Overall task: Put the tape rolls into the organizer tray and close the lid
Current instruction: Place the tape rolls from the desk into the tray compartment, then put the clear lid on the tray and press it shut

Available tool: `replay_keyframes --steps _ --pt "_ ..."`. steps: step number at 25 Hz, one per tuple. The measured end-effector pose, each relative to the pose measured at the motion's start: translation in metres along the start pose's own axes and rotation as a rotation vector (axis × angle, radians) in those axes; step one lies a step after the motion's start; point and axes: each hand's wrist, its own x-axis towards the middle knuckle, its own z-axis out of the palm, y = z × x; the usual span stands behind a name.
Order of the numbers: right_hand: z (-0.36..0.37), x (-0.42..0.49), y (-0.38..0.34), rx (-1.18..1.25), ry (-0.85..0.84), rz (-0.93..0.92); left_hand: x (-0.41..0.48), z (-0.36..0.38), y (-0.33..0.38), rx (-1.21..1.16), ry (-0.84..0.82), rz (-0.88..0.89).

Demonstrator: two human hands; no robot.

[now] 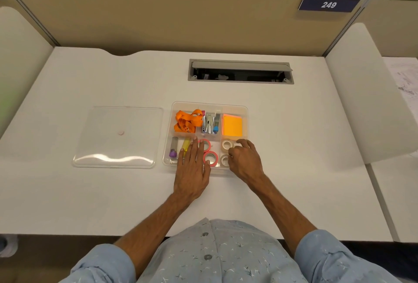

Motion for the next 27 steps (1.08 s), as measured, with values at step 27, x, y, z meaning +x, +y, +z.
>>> replay_keyframes --steps 27 --pt "-0.01 0.056 -0.214 -0.046 0.025 -0.696 -0.064 -0.068 -0.162 -0.053 0.316 -0.306"
